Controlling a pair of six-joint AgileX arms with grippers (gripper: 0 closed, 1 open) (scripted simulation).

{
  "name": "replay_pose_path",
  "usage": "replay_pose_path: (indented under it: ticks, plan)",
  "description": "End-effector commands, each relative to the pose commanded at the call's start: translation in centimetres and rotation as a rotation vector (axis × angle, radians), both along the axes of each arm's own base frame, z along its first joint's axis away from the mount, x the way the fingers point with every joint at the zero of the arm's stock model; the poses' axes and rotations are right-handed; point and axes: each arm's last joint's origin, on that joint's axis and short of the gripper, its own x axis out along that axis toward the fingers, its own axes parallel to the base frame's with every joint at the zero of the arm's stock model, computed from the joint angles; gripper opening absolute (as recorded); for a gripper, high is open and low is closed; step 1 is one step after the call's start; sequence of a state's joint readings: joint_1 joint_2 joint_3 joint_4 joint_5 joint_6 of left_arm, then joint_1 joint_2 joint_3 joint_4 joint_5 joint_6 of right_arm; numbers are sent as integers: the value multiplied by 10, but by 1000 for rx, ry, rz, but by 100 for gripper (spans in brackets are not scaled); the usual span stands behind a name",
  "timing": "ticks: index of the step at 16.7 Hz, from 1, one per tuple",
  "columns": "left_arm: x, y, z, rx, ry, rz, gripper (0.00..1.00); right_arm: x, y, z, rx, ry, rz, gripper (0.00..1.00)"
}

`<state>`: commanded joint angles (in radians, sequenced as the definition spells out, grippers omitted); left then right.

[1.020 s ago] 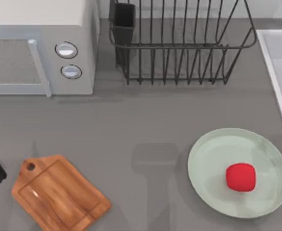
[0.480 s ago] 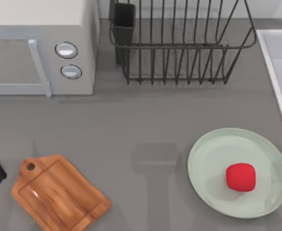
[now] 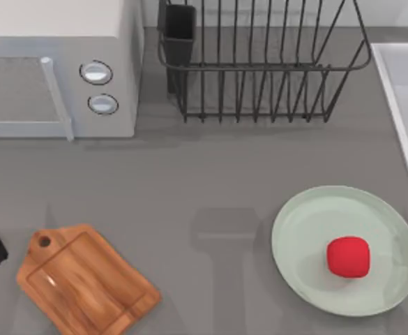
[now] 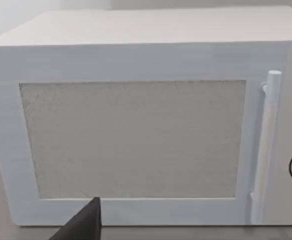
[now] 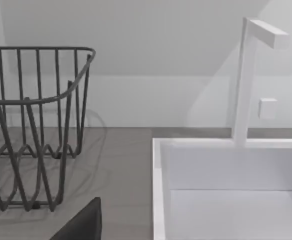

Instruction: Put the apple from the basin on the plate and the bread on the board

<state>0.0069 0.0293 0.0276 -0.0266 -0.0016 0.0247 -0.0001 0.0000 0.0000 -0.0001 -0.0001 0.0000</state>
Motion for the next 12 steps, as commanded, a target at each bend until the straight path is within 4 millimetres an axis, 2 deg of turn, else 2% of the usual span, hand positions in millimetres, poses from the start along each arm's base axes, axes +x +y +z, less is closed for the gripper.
replay_pose_path:
  ticks: [3, 6, 9, 12]
  plan:
    - [3, 2, 18, 87, 106, 15, 100, 0, 0, 0, 0, 0, 0, 100]
    - [15, 7, 44, 206, 286, 12, 100, 0, 0, 0, 0, 0, 0, 100]
    - [45, 14, 64, 326, 541, -27, 100, 0, 0, 0, 0, 0, 0, 100]
    - [87, 25, 69, 428, 825, -116, 100, 0, 0, 0, 0, 0, 0, 100]
